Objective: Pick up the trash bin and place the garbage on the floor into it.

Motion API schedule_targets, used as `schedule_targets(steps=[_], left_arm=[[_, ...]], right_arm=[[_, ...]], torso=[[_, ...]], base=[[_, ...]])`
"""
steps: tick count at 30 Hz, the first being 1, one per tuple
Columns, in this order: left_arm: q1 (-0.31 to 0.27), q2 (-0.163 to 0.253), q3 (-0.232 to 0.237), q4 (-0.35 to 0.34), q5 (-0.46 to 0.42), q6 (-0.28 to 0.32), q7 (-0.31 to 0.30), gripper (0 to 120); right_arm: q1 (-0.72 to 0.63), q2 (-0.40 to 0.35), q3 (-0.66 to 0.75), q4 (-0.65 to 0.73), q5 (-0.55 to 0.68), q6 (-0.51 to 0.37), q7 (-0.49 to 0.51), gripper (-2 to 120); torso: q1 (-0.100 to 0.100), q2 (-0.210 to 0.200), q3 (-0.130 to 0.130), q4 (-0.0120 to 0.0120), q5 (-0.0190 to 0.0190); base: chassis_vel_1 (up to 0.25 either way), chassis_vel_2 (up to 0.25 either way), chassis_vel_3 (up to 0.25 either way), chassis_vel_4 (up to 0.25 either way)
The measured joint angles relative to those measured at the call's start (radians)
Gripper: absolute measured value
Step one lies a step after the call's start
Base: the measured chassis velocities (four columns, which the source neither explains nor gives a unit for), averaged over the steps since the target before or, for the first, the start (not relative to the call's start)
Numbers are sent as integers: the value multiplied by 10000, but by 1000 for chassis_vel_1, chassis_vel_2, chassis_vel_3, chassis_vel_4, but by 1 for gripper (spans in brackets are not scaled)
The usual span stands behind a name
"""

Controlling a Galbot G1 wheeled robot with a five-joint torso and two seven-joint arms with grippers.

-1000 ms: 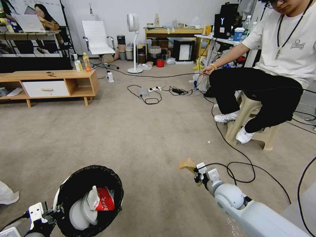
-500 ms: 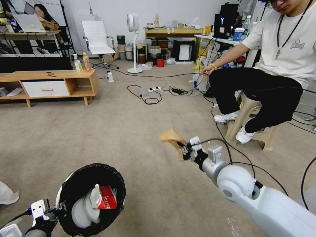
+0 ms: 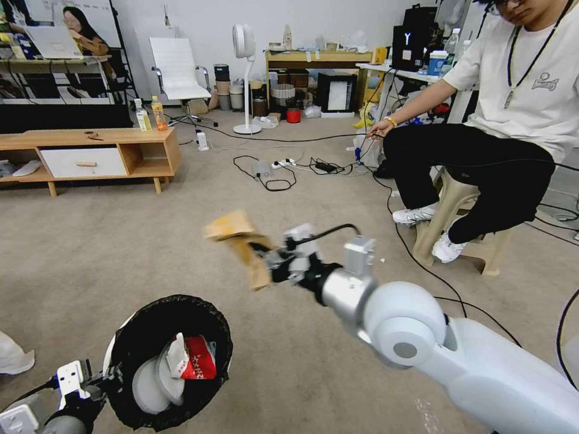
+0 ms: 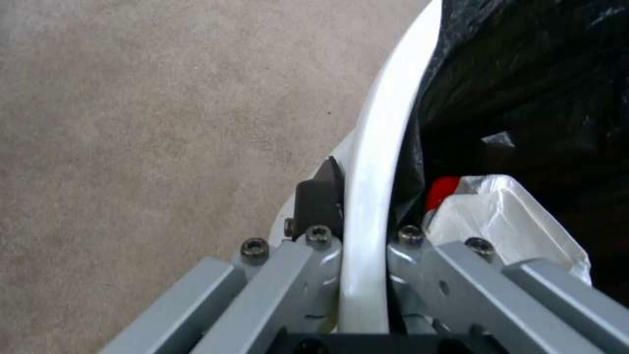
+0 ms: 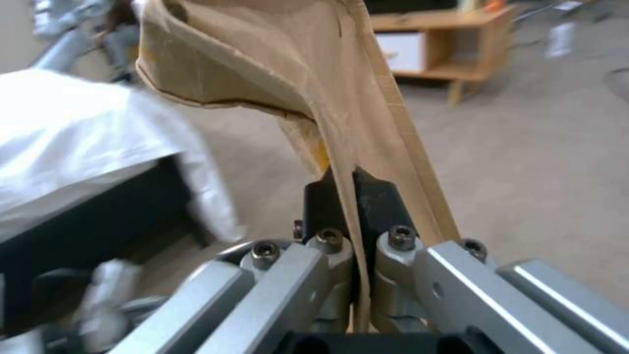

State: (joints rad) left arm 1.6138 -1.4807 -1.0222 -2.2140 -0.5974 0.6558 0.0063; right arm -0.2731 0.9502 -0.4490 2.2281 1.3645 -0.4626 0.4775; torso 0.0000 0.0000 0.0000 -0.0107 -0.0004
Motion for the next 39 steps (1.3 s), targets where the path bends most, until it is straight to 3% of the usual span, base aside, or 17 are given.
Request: schedule_targets(steps=[6, 16, 39], left_arm=[[-25, 33, -19, -98, -44, 91, -42, 1], [-79, 100, -88, -117, -187, 143, -119, 1], [-78, 103, -4, -50, -229, 140, -111, 1]], right_arm=[[832, 679, -1292, -207, 742, -346, 442, 0], [1055, 1616, -2510, -906, 1080, -664, 946, 0], [338, 2368, -3286, -2763, 128, -883, 1154, 0]], torso=[[0, 0, 0, -3, 1], [0, 0, 0, -2, 2], [0, 0, 0, -2, 3]], base=[[0, 0, 0, 0], [0, 0, 0, 0], [0, 0, 0, 0]])
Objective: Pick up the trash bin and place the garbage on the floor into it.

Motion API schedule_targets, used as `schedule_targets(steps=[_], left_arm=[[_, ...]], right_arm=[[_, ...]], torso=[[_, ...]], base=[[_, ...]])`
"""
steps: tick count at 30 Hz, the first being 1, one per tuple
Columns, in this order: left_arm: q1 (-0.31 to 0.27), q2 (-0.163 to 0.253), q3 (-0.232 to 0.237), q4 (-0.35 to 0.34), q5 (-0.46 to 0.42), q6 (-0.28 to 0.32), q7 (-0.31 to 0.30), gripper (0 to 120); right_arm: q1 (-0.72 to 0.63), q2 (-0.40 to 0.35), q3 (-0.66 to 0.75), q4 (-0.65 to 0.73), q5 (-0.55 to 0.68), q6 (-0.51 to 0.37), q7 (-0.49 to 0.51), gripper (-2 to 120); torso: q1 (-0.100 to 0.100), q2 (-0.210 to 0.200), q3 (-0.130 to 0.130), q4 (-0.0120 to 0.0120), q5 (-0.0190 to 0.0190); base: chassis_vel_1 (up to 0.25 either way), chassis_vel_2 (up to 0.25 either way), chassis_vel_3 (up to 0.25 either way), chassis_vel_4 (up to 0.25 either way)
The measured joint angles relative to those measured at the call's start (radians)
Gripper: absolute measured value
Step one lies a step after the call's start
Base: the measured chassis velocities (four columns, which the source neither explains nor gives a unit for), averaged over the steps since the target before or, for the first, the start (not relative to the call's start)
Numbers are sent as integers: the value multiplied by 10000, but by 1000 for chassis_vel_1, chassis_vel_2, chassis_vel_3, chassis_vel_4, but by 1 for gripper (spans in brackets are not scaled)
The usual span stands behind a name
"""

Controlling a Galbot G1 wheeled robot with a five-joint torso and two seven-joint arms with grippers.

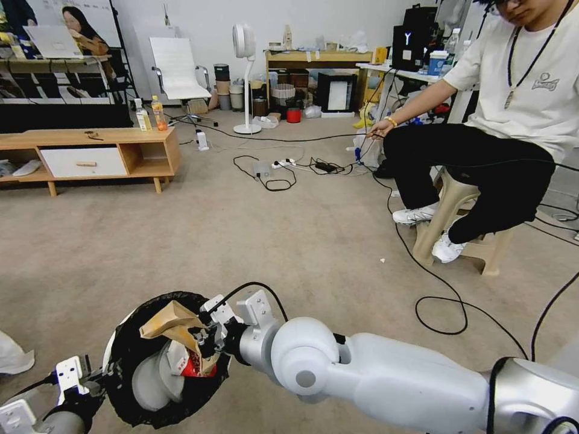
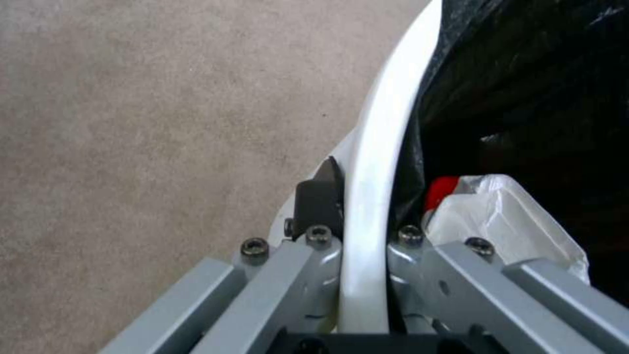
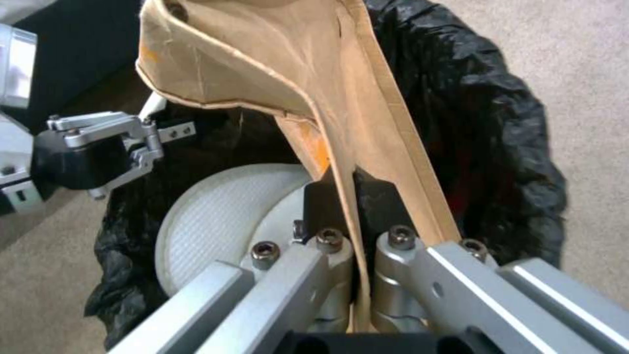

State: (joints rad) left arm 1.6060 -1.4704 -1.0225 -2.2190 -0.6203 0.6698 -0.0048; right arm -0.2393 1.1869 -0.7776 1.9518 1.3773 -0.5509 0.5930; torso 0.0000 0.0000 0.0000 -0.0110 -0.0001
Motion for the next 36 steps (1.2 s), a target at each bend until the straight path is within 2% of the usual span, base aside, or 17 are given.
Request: schedule_targets(steps=[14, 30, 33, 34, 36], left_arm=[[-73, -10, 30, 134, 5, -33, 23, 1], [-108, -25, 68, 198, 21, -55, 36, 1], [-91, -28, 65, 205, 29, -61, 37, 1], [-86, -28, 57, 206, 30, -62, 40, 1], [-85, -28, 53, 206, 30, -63, 40, 1]], right_arm=[[-21, 815, -345, -943, -206, 19, 2, 0], [-304, 751, -418, -1191, -415, 7, 117, 0], [-338, 750, -415, -1190, -428, 7, 132, 4], [-337, 742, -389, -1144, -430, 7, 135, 12], [-332, 740, -374, -1115, -430, 7, 137, 16]], torso=[[0, 0, 0, 0, 0], [0, 0, 0, 0, 0], [0, 0, 0, 0, 0], [0, 0, 0, 0, 0], [0, 0, 0, 0, 0]], base=[[0, 0, 0, 0], [0, 0, 0, 0], [0, 0, 0, 0], [0, 0, 0, 0], [0, 0, 0, 0]])
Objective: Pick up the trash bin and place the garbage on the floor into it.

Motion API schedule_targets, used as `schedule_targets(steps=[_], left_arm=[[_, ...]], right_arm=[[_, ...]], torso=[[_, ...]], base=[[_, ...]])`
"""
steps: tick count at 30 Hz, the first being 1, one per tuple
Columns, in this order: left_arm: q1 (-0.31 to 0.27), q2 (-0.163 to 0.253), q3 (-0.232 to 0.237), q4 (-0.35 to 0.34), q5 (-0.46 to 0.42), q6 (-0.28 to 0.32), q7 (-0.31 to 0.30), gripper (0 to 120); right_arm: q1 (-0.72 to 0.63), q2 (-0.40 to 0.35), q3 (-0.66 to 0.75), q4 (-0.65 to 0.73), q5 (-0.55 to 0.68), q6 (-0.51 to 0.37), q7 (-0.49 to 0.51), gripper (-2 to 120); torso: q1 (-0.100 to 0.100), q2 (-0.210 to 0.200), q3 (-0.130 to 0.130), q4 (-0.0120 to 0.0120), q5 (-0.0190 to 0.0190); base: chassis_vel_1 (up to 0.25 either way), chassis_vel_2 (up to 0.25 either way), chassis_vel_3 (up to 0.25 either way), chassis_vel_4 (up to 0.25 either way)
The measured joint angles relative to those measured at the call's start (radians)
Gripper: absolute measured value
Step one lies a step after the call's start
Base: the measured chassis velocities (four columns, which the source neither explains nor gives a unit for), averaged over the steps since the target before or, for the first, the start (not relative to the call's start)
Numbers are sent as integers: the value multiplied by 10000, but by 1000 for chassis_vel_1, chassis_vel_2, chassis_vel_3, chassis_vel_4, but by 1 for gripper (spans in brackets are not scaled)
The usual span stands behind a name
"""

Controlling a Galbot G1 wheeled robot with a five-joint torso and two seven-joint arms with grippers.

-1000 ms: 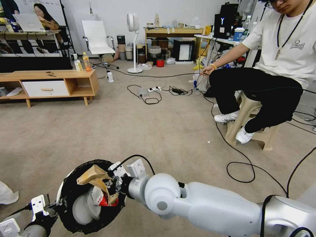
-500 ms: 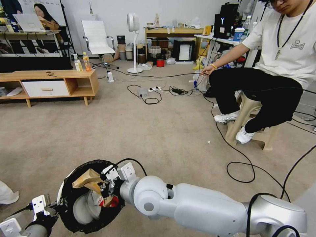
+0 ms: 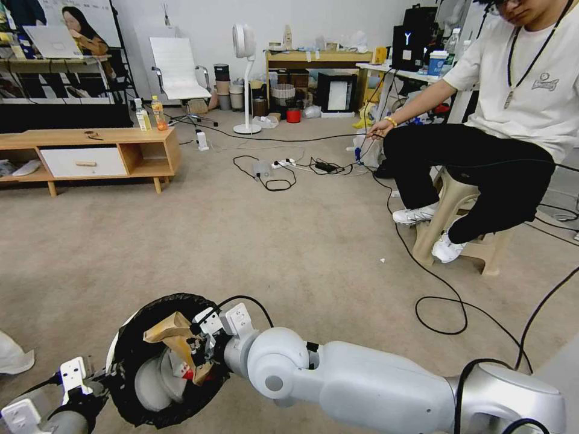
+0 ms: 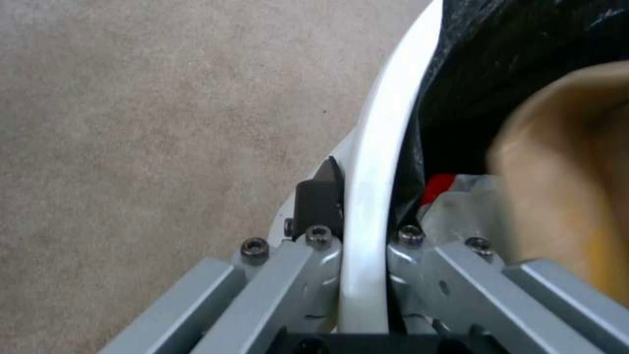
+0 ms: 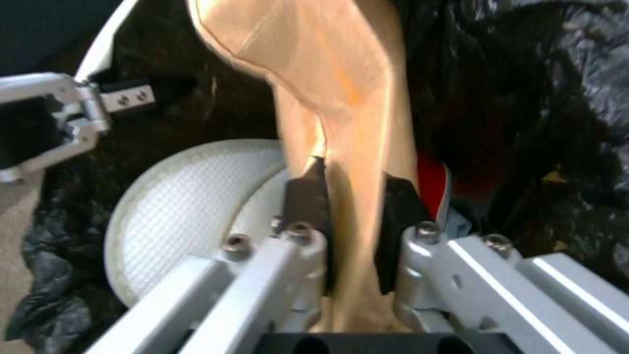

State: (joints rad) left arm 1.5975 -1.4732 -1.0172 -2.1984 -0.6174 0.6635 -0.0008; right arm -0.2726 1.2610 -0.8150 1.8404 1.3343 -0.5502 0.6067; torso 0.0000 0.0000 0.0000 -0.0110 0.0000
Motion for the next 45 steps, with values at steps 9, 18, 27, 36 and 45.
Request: schedule_targets(steps=[9, 18, 27, 36, 45], left_arm=[[-19, -28, 17, 44, 36, -8, 3, 1], [-7, -46, 18, 45, 53, -14, 7, 1], [18, -31, -33, 101, 65, -19, 8, 1], [72, -3, -87, 142, 116, -19, 8, 1], [201, -57, -252, 59, 113, -38, 8, 1]], right_arm=[[208, -79, 278, 509, 122, -19, 160, 51], [226, -180, 478, 812, 185, -62, 292, 79], [300, -775, 2274, 2172, 133, -70, 239, 100], [-483, -2261, 4354, 2918, -454, 1221, -740, 100], [-1468, -3099, 5778, 3198, -1462, 3650, -1872, 100]], torso=[[0, 0, 0, 0, 0], [0, 0, 0, 1, 0], [0, 0, 0, 1, 2], [0, 1, 0, -3, 3], [0, 0, -1, 0, 3]], base=[[0, 0, 0, 0], [0, 0, 0, 0], [0, 0, 0, 0], [0, 0, 0, 0], [0, 0, 0, 0]])
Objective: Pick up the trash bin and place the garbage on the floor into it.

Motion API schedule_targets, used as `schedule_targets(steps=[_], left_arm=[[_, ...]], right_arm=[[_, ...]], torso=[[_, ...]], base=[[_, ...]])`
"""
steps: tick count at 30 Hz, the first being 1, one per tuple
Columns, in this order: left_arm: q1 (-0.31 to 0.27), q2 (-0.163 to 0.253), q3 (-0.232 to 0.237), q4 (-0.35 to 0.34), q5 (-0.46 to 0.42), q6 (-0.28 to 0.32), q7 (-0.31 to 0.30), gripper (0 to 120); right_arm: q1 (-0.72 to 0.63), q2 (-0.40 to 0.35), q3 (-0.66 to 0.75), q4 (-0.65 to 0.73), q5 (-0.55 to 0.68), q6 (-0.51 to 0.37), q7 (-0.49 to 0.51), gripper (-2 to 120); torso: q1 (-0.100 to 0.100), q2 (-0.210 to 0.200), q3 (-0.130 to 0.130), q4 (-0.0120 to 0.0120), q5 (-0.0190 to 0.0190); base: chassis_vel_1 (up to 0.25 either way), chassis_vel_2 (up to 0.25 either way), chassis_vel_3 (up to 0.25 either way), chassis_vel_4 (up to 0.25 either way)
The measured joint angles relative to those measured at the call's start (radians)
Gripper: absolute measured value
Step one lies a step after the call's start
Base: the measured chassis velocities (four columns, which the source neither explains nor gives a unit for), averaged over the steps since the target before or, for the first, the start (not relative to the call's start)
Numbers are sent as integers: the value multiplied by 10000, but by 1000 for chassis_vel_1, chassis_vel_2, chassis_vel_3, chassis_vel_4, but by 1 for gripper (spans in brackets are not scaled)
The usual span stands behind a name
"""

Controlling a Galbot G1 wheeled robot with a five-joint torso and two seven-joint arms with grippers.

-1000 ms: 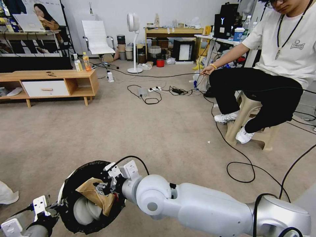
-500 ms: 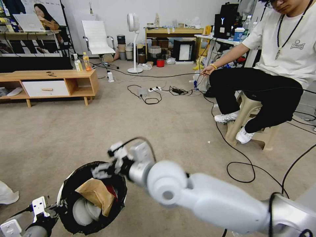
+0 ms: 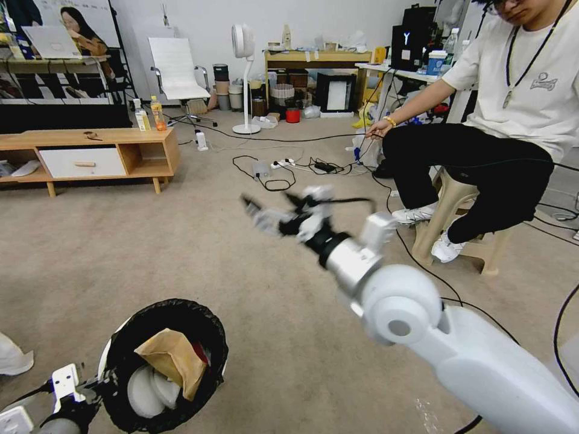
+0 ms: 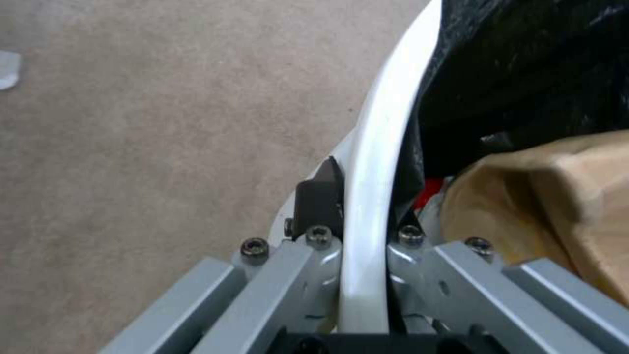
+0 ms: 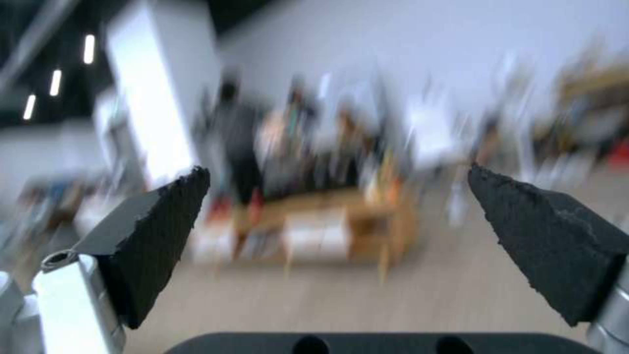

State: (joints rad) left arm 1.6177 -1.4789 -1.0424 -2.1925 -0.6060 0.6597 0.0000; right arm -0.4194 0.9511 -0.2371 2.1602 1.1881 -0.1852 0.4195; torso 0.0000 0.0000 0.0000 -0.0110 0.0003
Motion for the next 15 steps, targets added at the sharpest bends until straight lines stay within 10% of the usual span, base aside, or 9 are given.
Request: schedule_targets(steps=[15], left_arm=[[436, -370, -187, -701, 258, -67, 0, 1]], right_arm=[[-4656, -556, 6424, 757, -4321, 1991, -1032, 100]], torso=[[0, 0, -1, -6, 1]], base=[[0, 0, 0, 0]])
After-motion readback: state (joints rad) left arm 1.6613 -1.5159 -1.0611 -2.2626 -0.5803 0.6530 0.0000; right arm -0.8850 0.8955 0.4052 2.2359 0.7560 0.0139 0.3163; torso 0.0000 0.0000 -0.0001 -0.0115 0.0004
